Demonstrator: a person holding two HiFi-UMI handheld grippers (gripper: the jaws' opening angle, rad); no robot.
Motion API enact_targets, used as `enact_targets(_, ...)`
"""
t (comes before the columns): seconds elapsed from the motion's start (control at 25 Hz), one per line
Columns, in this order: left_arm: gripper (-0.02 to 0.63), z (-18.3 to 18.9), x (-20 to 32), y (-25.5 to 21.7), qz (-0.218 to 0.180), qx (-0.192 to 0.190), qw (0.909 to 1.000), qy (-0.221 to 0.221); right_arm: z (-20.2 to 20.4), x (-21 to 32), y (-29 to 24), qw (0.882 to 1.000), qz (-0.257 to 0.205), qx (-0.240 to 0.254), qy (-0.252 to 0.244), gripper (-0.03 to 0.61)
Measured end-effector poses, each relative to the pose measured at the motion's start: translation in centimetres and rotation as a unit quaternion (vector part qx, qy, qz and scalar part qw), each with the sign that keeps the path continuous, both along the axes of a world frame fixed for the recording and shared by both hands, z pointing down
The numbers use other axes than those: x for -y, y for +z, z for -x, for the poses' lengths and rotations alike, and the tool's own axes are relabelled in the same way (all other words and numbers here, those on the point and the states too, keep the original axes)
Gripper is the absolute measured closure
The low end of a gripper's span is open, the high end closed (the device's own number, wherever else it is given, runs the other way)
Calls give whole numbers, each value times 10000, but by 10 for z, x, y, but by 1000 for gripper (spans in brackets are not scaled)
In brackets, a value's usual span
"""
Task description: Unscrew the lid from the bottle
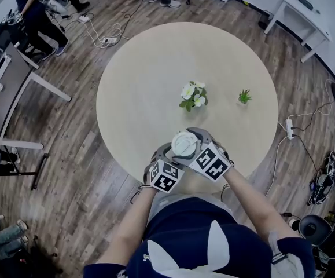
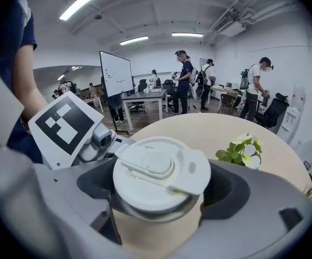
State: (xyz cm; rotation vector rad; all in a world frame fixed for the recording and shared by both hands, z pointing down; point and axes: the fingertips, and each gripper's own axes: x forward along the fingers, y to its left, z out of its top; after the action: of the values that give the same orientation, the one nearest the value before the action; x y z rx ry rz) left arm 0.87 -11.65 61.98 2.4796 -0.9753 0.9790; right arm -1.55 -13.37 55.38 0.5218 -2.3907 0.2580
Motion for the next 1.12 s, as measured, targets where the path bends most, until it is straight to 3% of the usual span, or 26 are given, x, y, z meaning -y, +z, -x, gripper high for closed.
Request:
enact_targets(0.24, 304, 1, 3, -2, 19, 3, 10000, -3, 2, 5, -1, 9996, -76, 102, 269, 112)
enact_targets(0.52, 305, 2, 2, -2, 16, 19, 10000, 0, 3, 2, -11, 9997, -107, 225, -65, 114)
enact_targets(1.12, 305, 1, 2, -2, 44, 44, 10000, -5, -16, 25, -60, 9881, 251, 1298, 791, 114)
